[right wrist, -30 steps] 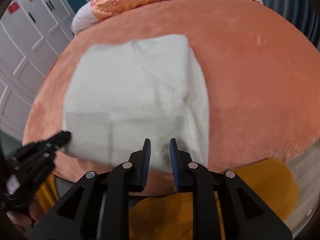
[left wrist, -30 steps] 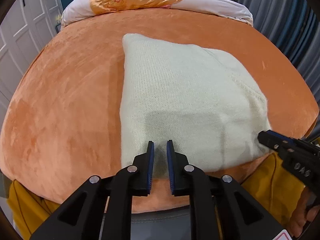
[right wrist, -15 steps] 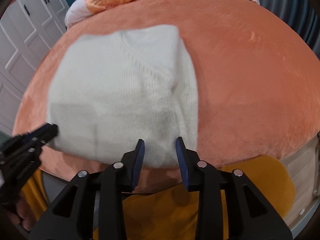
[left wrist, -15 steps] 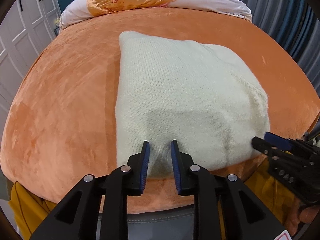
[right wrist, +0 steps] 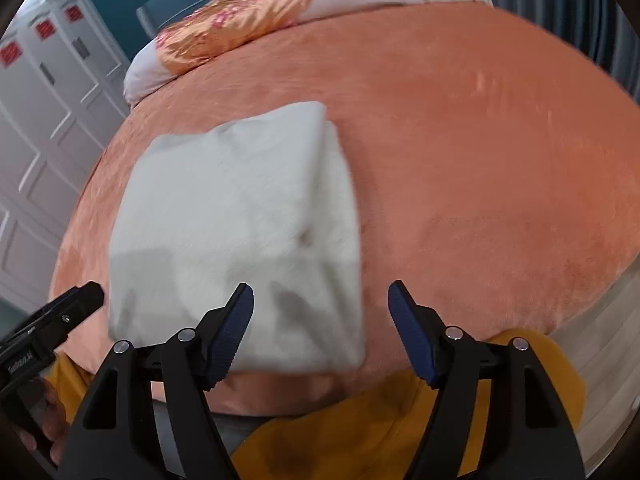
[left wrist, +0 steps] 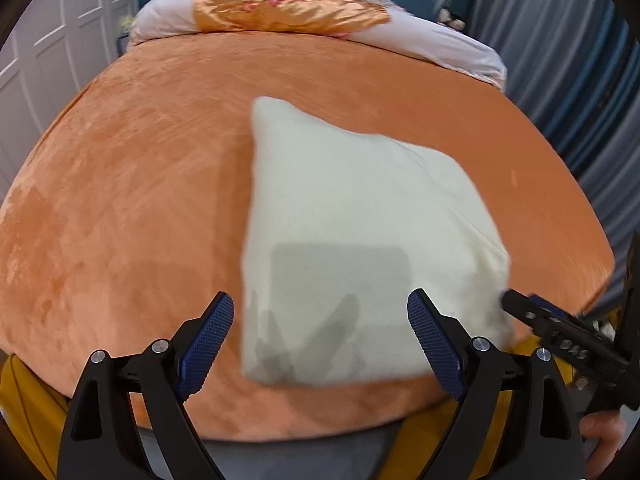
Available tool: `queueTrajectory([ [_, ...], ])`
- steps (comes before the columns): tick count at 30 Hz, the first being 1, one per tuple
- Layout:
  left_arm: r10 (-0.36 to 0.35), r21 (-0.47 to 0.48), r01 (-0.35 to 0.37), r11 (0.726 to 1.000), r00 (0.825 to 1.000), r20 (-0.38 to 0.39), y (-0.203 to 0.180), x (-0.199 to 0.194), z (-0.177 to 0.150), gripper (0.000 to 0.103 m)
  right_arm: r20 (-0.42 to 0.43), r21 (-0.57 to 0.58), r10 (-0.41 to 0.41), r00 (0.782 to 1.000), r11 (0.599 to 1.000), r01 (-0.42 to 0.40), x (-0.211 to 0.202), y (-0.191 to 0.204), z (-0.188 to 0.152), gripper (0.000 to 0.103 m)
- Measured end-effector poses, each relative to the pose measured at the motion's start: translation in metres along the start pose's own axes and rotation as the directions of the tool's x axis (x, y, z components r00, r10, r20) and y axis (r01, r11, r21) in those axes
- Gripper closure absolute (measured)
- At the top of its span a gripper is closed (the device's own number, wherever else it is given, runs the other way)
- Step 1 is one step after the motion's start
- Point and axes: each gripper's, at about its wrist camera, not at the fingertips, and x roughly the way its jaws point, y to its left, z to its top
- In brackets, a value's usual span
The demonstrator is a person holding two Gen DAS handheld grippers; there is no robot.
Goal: Fold small clothes
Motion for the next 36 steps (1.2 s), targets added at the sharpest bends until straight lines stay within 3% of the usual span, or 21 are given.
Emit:
queueTrajectory([
  [6,-0.007,-0.072,0.002,0.997,0.997,-0.078,0.019,0.044,0.023,0.017,-0.092,0.119,0.177,0.98,0.979,-0.165,0.047,-0.019,0.019,0.03],
  [10,-0.055,-0.097,0.046,0.994,0.993,-0.1,0.019,0.064,0.029,0.011,-0.096,0.174,0.273,0.957,0.951,-0.254,0.066,-0.018,0.023,0.022],
  [14,-0.03,-0.074,0.022,0.997,0.994,-0.103,0.01,0.077,0.034,0.005,-0.101,0.177,0.332,0.938,0.934,-0.312,0.082,-0.011,0.031,0.022],
  [19,-0.008,-0.039,0.004,0.999,0.996,-0.089,0.004,0.089,0.038,0.005,-0.105,0.142,0.338,0.935,0.936,-0.322,0.1,0.001,0.045,0.018],
  [28,-0.037,-0.02,0.036,0.999,0.999,-0.039,0.007,0.101,0.035,0.005,-0.086,0.069,0.314,0.946,0.949,-0.308,0.114,0.014,0.053,0.013],
  [34,-0.044,-0.013,0.044,0.999,0.999,0.001,0.008,0.103,0.032,0.005,-0.069,0.055,0.307,0.949,0.951,-0.304,0.115,0.017,0.052,0.014],
  [36,-0.051,-0.01,0.051,0.999,0.999,0.002,0.008,0.103,0.032,0.005,-0.07,0.067,0.312,0.947,0.949,-0.308,0.113,0.016,0.053,0.02],
])
